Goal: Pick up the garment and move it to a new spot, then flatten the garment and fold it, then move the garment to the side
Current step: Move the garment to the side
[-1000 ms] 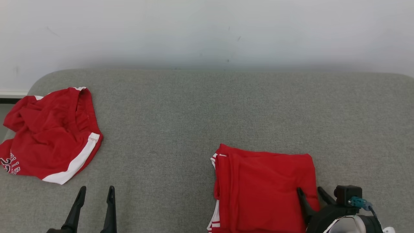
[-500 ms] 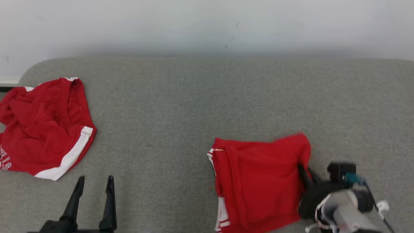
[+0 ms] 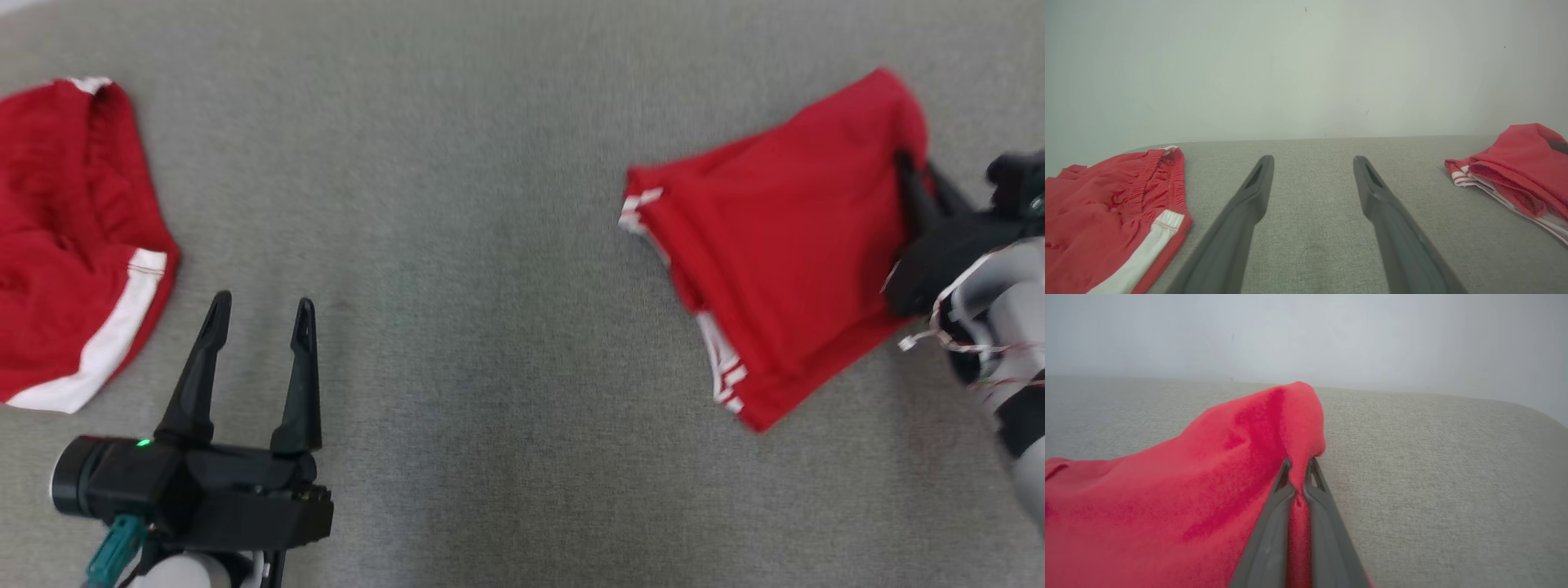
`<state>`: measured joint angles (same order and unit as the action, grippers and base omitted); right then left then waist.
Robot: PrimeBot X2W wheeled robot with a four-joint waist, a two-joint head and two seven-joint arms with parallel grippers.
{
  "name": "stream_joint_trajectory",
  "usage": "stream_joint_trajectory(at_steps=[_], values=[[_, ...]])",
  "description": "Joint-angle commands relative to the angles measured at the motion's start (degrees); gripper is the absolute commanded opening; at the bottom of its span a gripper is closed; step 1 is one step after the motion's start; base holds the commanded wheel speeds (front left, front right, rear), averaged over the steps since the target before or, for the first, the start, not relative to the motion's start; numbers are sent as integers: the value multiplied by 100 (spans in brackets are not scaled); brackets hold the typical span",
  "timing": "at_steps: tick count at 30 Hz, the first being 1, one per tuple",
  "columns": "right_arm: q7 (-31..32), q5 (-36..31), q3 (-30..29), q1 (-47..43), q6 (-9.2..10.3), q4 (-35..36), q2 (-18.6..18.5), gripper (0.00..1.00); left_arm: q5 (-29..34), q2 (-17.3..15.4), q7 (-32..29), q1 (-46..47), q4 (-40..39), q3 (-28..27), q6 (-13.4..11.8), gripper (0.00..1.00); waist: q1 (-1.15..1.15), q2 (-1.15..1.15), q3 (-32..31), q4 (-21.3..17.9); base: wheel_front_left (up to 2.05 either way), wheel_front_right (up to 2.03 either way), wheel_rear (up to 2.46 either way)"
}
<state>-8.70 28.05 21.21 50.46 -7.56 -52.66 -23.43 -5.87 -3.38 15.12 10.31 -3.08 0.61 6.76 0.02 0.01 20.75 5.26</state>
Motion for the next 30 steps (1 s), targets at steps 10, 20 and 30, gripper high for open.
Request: stream_joint_trajectory(at_steps=[10,20,30], values=[[88,-58,398,980,17,247,-1094,0,223,-355,2,403,-434,-42,46,100,-2,-1,1395,-868,0,0,0],[384,-32,800,1662,17,619,-1783,0,354,-607,1,228,-909,-69,23,100,-2,-1,1535,-1317,0,0,0],[710,29,1093,2058,17,890,-2284,0,344,-716,2,74,-1095,-97,-13,100,-2,-1,1533,-1376,0,0,0]])
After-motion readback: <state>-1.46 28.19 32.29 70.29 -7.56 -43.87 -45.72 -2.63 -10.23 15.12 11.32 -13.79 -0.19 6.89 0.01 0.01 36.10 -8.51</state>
